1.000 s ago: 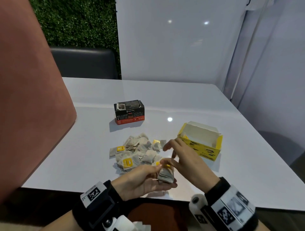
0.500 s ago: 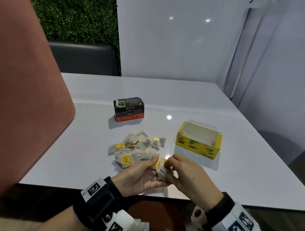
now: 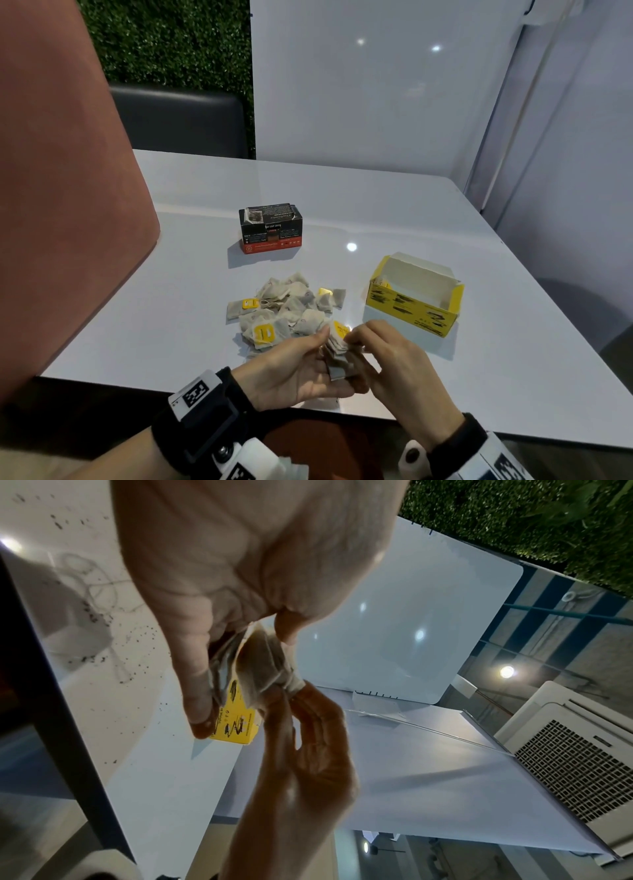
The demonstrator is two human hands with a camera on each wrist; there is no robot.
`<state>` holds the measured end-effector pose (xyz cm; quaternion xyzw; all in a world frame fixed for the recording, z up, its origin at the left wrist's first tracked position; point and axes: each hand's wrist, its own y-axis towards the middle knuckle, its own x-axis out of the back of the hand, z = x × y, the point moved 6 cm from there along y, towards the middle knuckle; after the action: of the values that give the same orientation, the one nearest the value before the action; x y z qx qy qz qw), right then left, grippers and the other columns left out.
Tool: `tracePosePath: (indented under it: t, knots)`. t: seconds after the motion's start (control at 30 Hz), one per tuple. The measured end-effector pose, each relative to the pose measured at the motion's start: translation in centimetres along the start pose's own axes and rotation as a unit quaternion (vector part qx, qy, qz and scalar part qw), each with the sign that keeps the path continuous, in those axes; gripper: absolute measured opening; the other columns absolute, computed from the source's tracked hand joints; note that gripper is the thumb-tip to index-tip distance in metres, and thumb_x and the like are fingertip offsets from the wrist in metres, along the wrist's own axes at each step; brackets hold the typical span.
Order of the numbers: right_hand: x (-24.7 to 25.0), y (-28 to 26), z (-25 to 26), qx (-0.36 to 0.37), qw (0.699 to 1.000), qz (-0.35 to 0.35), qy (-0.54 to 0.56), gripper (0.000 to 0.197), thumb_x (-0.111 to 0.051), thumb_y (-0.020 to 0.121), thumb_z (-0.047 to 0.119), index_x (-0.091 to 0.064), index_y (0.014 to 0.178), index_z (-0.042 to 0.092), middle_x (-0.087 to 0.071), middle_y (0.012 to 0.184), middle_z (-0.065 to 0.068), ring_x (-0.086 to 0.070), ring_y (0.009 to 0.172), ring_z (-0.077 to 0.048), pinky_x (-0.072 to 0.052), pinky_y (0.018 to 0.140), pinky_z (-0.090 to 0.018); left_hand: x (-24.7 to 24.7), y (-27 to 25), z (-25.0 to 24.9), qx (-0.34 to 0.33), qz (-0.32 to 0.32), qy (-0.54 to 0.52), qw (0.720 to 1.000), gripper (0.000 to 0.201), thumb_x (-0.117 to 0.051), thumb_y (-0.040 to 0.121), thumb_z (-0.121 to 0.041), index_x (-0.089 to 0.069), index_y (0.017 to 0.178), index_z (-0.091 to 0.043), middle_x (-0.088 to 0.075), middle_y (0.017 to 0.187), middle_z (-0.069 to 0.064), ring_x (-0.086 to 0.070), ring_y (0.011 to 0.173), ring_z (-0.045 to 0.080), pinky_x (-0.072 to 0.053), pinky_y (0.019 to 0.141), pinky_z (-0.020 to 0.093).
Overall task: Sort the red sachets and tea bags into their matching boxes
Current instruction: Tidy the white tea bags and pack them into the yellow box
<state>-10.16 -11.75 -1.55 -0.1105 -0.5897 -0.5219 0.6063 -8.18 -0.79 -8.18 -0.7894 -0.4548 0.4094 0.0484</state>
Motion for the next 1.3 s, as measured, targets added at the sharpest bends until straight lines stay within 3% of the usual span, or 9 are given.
tracePosePath:
  t: [0.33, 0.47, 0.57, 0.67, 0.77, 0.97, 1.1, 1.2, 1.3]
  knots:
    - [-1.5, -0.6, -0.9, 0.013, 0.992, 0.092, 0.088, 0.016, -0.047, 0.088, 0.034, -0.061, 0.094, 0.028, -0.061, 0.101, 0.014, -0.055, 0.095, -0.002, -0.047, 0.074, -0.016, -0.2, -0.1, 0.0, -0.012, 0.036, 0.044, 0.998, 0.028, -0.053, 0.087, -0.018, -0.058, 0.105, 0.003, -0.065, 0.096, 0.017, -0.068, 0.088, 0.026, -0.056, 0.083, 0.032]
    - [0.1, 0.0, -3.7, -0.113, 0.968, 0.048, 0.218, 0.018, -0.065, 0.085, 0.022, -0.058, 0.101, 0.026, -0.062, 0.104, 0.014, -0.059, 0.096, 0.000, -0.049, 0.078, -0.016, -0.5, -0.4, -0.1, -0.011, 0.046, 0.114, 0.992, 0.022, -0.045, 0.093, -0.006, -0.056, 0.109, 0.005, -0.068, 0.098, 0.021, -0.069, 0.092, 0.030, -0.057, 0.081, 0.028]
    - [-0.8, -0.1, -4.4, -0.191, 0.925, 0.196, 0.263, 0.055, -0.072, 0.078, 0.032, -0.042, 0.124, 0.034, -0.054, 0.116, 0.012, -0.058, 0.100, -0.002, -0.051, 0.078, -0.017, -1.7, -0.4, -0.4, -0.034, 0.055, 0.277, 0.959, 0.019, -0.044, 0.097, -0.012, -0.054, 0.110, -0.003, -0.065, 0.100, 0.015, -0.067, 0.093, 0.027, -0.053, 0.092, 0.032]
    - [-0.7, 0.6, -4.6, -0.181, 0.919, 0.227, 0.265, 0.053, -0.071, 0.080, 0.020, -0.046, 0.125, 0.033, -0.059, 0.109, 0.004, -0.063, 0.085, -0.009, -0.055, 0.072, -0.023, -3.3, 0.0, -1.3, -0.070, 0.042, 0.429, 0.900, 0.020, -0.051, 0.095, -0.022, -0.046, 0.108, -0.007, -0.063, 0.103, 0.015, -0.067, 0.098, 0.033, -0.053, 0.092, 0.038]
    - [0.9, 1.9, -5.5, -0.147, 0.947, 0.194, 0.210, 0.029, -0.066, 0.083, 0.007, -0.063, 0.109, 0.021, -0.065, 0.090, 0.001, -0.062, 0.066, -0.007, -0.058, 0.065, -0.030, -4.5, 1.0, -2.6, -0.102, -0.004, 0.505, 0.857, 0.039, -0.049, 0.095, -0.013, -0.024, 0.125, -0.007, -0.063, 0.107, 0.022, -0.067, 0.096, 0.037, -0.053, 0.089, 0.046]
    - [5.1, 5.9, -8.1, -0.089, 0.982, 0.164, 0.041, 0.027, -0.059, 0.076, -0.001, -0.068, 0.094, 0.018, -0.055, 0.070, 0.018, -0.052, 0.066, -0.004, -0.040, 0.061, -0.014, -7.1, 5.0, -7.7, -0.198, -0.068, 0.662, 0.719, 0.073, -0.052, 0.094, -0.014, 0.000, 0.144, -0.006, -0.062, 0.113, 0.023, -0.063, 0.100, 0.032, -0.050, 0.086, 0.033]
    - [6.5, 9.2, -13.0, -0.075, 0.978, 0.152, -0.123, 0.020, -0.058, 0.082, 0.011, -0.064, 0.096, 0.023, -0.066, 0.089, 0.001, -0.061, 0.084, -0.022, -0.047, 0.070, -0.029, -6.5, 8.4, -11.4, -0.178, -0.144, 0.629, 0.743, 0.102, -0.062, 0.087, -0.036, 0.014, 0.147, -0.005, -0.040, 0.143, 0.024, -0.043, 0.129, 0.031, -0.037, 0.098, 0.030]
    - [4.9, 10.0, -15.9, -0.063, 0.942, 0.250, -0.214, 0.019, -0.057, 0.086, 0.020, -0.061, 0.103, 0.028, -0.049, 0.096, -0.001, -0.057, 0.093, -0.027, -0.046, 0.075, -0.031, -5.2, 11.2, -11.8, -0.107, -0.179, 0.649, 0.731, 0.098, -0.057, 0.090, -0.039, 0.012, 0.146, 0.002, -0.033, 0.146, 0.026, -0.037, 0.133, 0.032, -0.035, 0.100, 0.031]
    - [2.5, 10.3, -17.0, -0.008, 0.913, 0.312, -0.262, 0.021, -0.057, 0.085, 0.018, -0.062, 0.104, 0.026, -0.050, 0.100, -0.006, -0.056, 0.095, -0.029, -0.046, 0.072, -0.032, -4.2, 13.7, -11.7, -0.075, -0.189, 0.653, 0.729, 0.050, -0.052, 0.093, -0.026, -0.034, 0.131, 0.001, -0.051, 0.119, 0.016, -0.046, 0.118, 0.031, -0.037, 0.082, 0.031]
